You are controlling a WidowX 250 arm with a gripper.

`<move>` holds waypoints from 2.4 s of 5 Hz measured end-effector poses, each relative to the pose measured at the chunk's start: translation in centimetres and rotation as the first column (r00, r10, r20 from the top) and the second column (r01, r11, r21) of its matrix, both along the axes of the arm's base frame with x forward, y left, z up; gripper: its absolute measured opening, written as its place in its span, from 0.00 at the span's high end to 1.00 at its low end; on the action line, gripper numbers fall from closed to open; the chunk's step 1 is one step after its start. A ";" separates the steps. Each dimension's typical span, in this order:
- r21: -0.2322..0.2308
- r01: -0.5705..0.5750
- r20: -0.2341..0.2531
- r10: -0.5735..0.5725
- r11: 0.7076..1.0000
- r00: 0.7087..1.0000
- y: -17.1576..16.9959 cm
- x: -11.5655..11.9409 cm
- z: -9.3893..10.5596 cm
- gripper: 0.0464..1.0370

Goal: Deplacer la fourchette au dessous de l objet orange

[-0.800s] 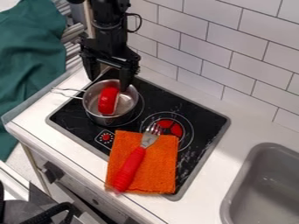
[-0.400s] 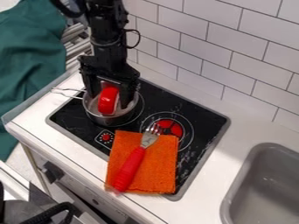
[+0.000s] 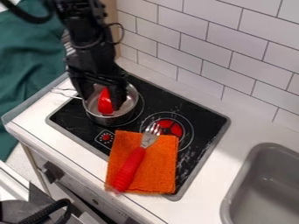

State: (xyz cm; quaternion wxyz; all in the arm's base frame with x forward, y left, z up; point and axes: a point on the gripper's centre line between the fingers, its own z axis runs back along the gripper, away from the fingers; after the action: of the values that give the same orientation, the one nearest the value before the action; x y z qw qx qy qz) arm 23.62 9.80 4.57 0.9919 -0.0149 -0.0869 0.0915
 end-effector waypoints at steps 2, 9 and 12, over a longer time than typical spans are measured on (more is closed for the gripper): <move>-0.025 0.052 -0.129 -0.054 0.998 0.990 -1.5 -1.9 -3.3 0.03; 0.034 -0.091 -0.189 0.096 0.995 0.977 -9.7 -2.5 -6.4 0.03; 0.042 -0.058 -0.218 0.066 0.997 0.974 -9.4 -1.7 -8.6 0.03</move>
State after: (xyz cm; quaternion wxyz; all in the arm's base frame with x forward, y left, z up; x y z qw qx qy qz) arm 21.97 0.45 -4.02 0.9922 0.0157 0.0210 0.1218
